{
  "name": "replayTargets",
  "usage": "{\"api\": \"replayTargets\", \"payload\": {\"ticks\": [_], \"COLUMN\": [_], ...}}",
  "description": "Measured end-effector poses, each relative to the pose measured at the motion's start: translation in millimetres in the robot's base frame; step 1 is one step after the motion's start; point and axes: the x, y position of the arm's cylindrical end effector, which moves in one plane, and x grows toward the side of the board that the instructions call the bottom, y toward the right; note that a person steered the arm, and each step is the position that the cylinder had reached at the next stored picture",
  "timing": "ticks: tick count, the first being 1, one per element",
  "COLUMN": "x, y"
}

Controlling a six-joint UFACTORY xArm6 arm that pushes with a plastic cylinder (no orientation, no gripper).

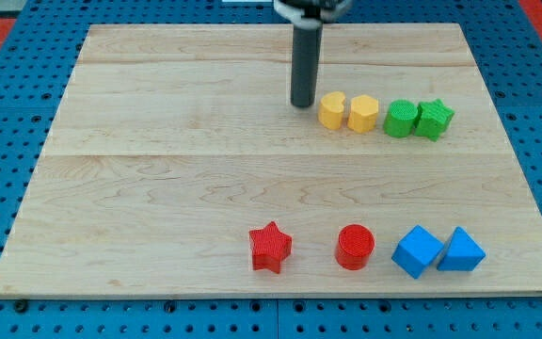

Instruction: Separate the yellow blocks

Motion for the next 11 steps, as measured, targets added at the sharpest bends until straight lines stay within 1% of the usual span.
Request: {"api": "replayTargets", "payload": {"ticks": [1, 2, 3, 5, 6, 7, 9, 10, 11], "x": [3.0, 26.2, 34.3, 34.0, 54.7, 59.8, 170.0, 195.5, 217.5], "y": [48.0, 57.8, 63.6, 57.3, 36.0, 11.4, -107.9, -118.1, -109.6]}}
